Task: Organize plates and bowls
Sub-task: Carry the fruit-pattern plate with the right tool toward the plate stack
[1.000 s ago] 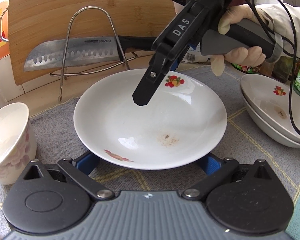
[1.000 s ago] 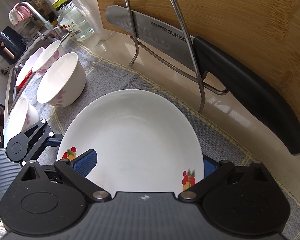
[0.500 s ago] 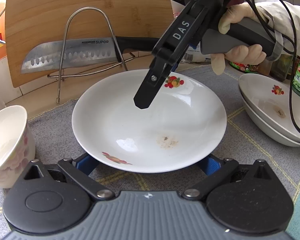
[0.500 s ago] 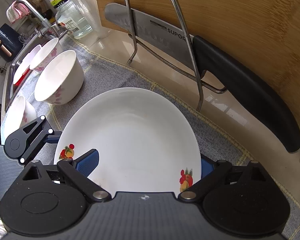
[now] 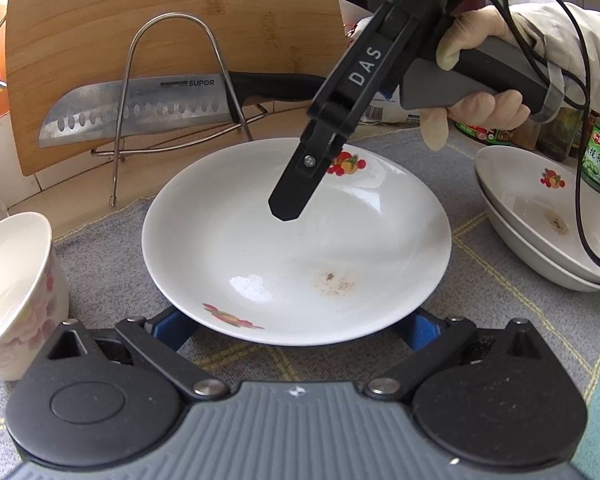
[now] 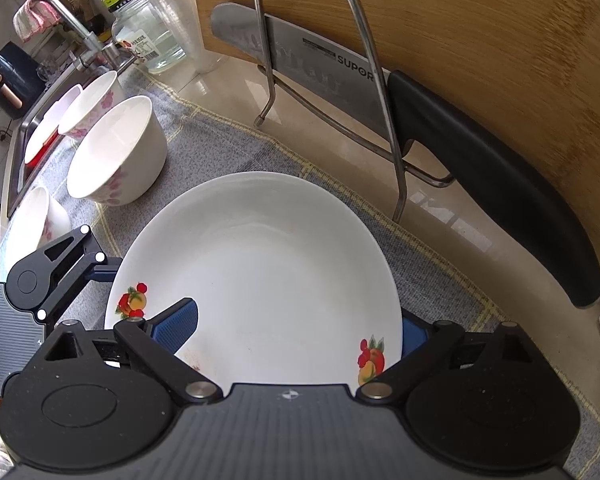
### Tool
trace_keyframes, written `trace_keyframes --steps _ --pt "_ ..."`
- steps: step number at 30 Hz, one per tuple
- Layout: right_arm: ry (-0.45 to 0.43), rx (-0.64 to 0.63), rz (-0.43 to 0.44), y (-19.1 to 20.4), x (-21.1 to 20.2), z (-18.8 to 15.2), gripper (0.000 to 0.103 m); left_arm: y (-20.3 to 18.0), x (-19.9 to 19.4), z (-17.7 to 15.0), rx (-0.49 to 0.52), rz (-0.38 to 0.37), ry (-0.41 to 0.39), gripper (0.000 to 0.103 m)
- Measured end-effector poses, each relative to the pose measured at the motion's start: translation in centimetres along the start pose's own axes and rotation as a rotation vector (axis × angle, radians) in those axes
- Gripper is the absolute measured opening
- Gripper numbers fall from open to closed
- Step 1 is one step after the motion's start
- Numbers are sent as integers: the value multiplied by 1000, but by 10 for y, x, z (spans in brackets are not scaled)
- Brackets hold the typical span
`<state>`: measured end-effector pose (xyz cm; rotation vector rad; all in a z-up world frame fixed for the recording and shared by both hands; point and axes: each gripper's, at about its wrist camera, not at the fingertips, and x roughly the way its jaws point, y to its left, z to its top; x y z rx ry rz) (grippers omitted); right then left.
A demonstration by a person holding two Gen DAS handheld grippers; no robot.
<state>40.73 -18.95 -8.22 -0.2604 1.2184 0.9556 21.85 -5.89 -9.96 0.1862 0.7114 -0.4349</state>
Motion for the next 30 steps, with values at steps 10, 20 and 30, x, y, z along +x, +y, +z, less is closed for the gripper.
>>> trace_keyframes --steps 10,20,30 --pt "-8 -13 -11 6 -6 -2 101 -5 -2 1 18 15 10 101" --pt "-33 -33 -7 26 -26 -11 101 -14 -22 8 31 11 16 101" --pt "-69 -15 -21 48 -51 -34 101 -31 -49 9 41 -25 28 101"
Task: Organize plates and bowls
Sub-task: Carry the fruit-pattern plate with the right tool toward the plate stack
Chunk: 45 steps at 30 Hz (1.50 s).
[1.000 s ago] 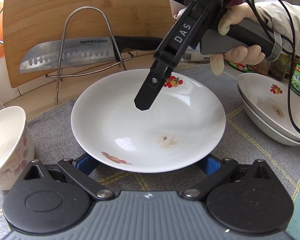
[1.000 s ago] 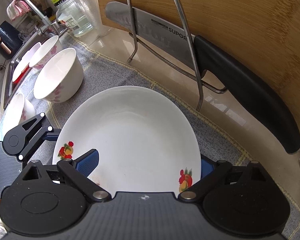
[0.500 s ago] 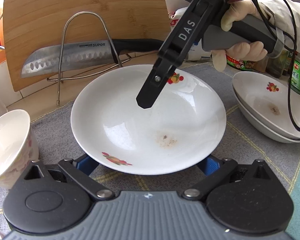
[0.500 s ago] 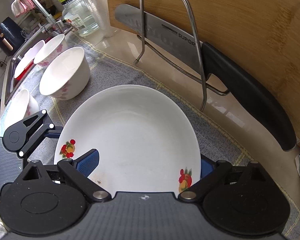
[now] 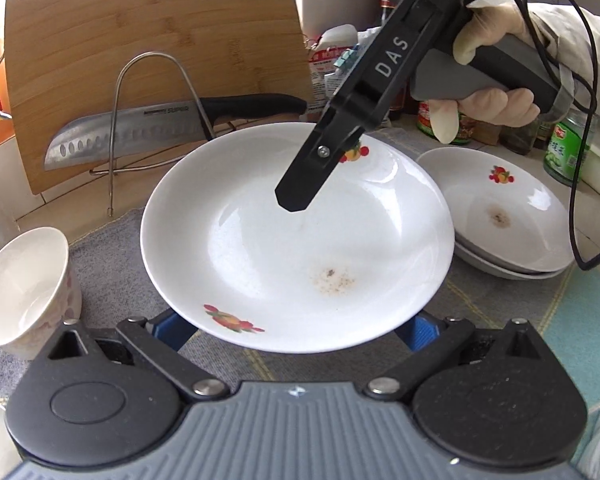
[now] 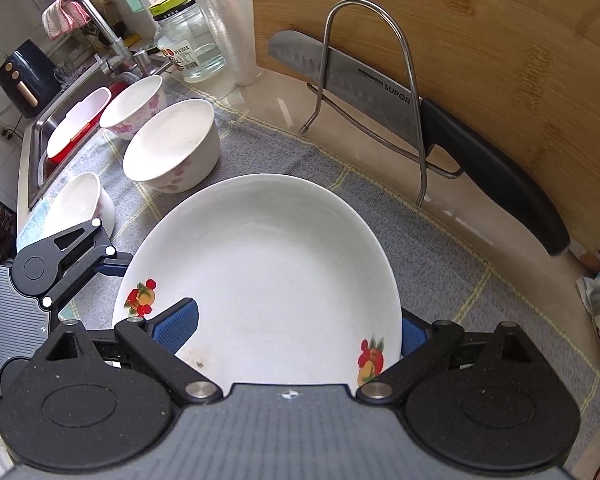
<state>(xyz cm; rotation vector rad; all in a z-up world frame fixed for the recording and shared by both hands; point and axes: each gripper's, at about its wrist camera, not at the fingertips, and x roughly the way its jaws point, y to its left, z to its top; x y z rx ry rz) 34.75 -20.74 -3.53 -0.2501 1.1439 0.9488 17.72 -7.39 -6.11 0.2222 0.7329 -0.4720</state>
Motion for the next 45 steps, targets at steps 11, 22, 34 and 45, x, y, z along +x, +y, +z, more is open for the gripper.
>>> trace_keyframes --steps 11,22,34,45 --pt "-61 59 -44 9 -39 -45 101 -34 -17 9 70 -53 1 101" --pt "-109 170 -121 -2 -77 -99 101 -69 -9 23 179 -152 -8 101" --pt "-119 297 -196 -18 -102 -154 101 -80 9 30 260 -275 7 101" --pt "-103 368 -232 -31 -105 -181 101 -97 24 35 293 -336 31 101"
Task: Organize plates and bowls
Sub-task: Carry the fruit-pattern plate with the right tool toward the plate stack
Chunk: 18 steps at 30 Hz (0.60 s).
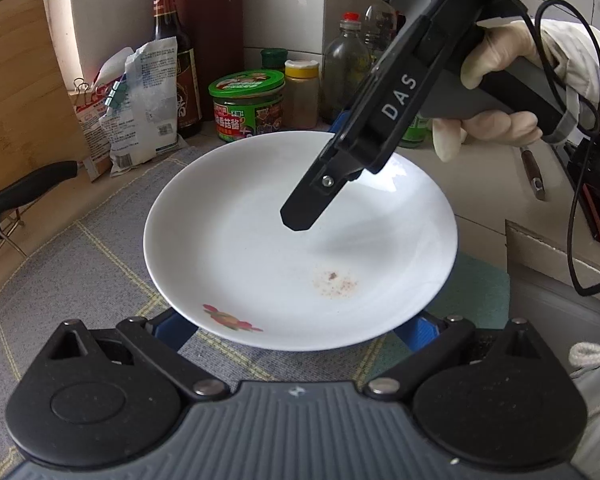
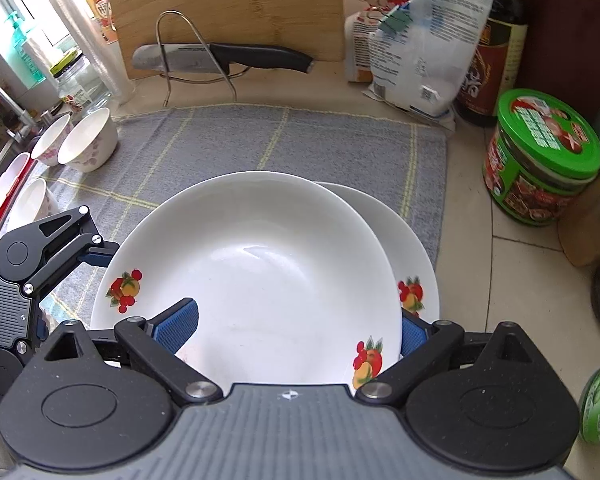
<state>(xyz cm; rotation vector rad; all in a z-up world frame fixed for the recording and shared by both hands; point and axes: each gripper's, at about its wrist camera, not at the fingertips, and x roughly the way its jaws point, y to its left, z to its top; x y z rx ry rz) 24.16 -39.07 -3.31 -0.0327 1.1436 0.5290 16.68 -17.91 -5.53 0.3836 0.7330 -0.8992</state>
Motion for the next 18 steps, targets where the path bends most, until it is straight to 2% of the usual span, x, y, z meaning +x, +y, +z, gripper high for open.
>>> trace_keyframes --steps 18 --pt "47 -13 -27 -5 17 2 101 -7 4 8 -9 -15 43 101"
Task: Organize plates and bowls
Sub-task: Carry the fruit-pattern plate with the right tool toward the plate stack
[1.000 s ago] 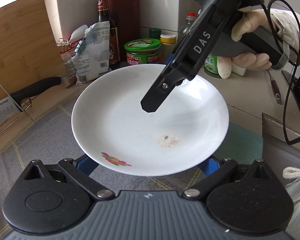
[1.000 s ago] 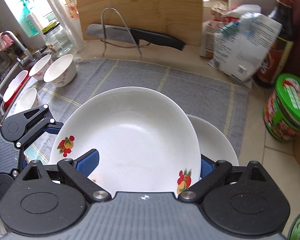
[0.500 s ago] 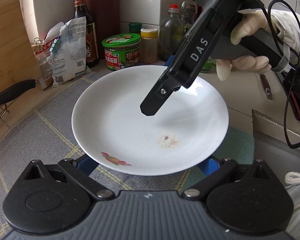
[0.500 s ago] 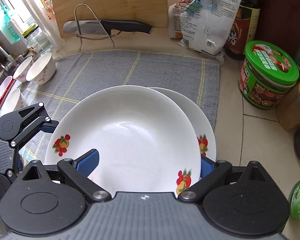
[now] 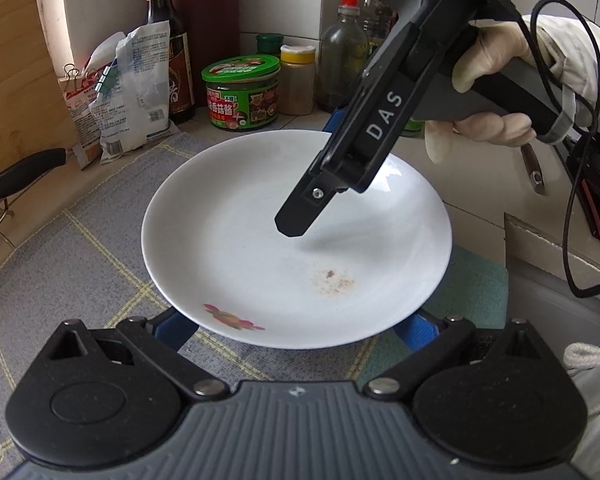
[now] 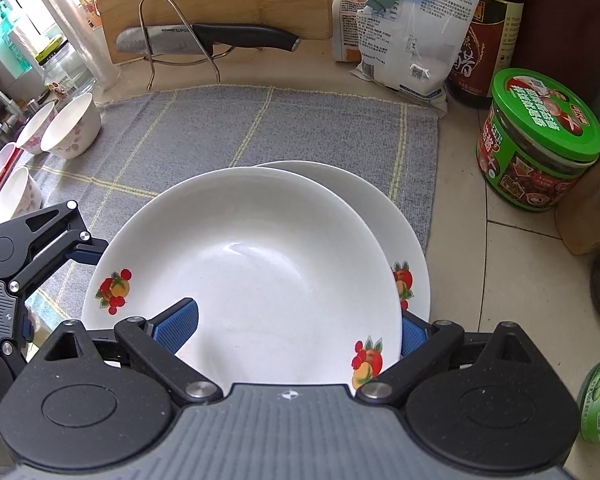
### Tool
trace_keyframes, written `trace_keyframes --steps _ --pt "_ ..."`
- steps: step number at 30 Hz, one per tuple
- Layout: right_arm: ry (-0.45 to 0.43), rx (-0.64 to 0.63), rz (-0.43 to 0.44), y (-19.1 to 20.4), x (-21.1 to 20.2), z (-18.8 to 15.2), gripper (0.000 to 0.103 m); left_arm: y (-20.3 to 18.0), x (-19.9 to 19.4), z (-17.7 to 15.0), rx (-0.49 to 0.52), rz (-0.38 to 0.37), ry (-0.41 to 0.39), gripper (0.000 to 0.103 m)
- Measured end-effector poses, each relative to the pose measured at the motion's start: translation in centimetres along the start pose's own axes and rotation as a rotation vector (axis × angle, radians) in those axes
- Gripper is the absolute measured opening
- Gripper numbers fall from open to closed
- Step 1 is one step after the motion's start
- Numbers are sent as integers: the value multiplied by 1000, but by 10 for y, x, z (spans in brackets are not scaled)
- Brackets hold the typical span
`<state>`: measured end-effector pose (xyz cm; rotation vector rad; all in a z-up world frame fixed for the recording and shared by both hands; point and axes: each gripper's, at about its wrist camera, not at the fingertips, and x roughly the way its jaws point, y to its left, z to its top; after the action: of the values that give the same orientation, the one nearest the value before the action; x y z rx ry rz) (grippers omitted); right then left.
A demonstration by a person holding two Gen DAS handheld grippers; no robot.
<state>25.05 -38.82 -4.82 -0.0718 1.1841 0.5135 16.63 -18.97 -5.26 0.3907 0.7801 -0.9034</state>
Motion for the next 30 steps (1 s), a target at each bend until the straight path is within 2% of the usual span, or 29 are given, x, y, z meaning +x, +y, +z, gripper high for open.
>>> trace_keyframes --steps 7,30 --pt "29 -7 -31 0 10 0 101 1 -2 3 11 9 13 101" --pt "54 -10 -33 2 19 6 101 1 -8 4 56 12 18 100"
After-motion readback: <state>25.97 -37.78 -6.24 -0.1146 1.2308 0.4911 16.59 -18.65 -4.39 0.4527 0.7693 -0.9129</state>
